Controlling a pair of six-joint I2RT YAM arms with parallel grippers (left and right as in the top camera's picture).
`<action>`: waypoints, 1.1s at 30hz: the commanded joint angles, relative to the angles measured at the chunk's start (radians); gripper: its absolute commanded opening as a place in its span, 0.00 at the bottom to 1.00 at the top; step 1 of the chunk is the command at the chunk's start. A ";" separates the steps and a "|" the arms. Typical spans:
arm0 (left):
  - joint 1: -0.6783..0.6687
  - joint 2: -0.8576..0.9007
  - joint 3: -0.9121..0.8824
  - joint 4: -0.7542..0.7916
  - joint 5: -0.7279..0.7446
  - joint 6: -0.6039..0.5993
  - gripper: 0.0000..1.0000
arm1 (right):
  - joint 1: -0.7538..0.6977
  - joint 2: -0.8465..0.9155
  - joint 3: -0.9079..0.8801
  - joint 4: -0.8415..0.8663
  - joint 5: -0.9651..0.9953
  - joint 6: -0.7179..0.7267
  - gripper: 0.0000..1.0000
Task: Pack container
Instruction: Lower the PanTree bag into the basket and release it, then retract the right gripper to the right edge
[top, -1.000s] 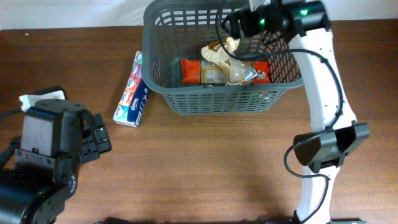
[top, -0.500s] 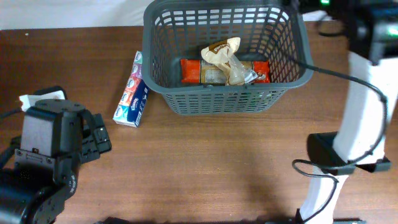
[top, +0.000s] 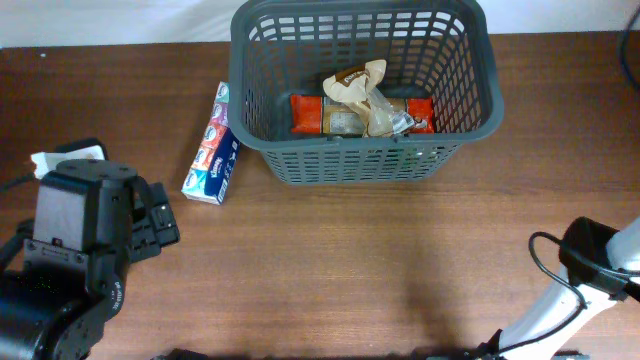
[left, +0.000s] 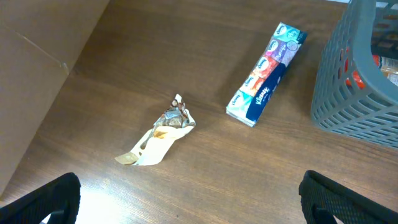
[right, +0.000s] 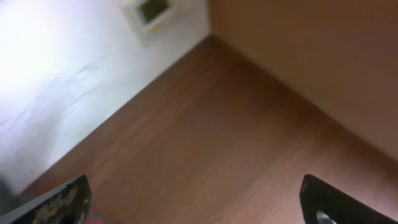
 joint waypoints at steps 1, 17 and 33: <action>0.005 0.001 0.000 0.000 0.000 -0.006 1.00 | -0.044 -0.014 -0.074 -0.006 -0.027 0.058 0.99; 0.005 0.001 0.000 0.000 -0.008 -0.006 1.00 | -0.055 -0.011 -0.710 0.108 0.037 0.091 0.99; 0.005 0.002 0.000 0.000 -0.003 -0.006 1.00 | -0.054 -0.011 -0.760 0.168 0.043 0.091 0.99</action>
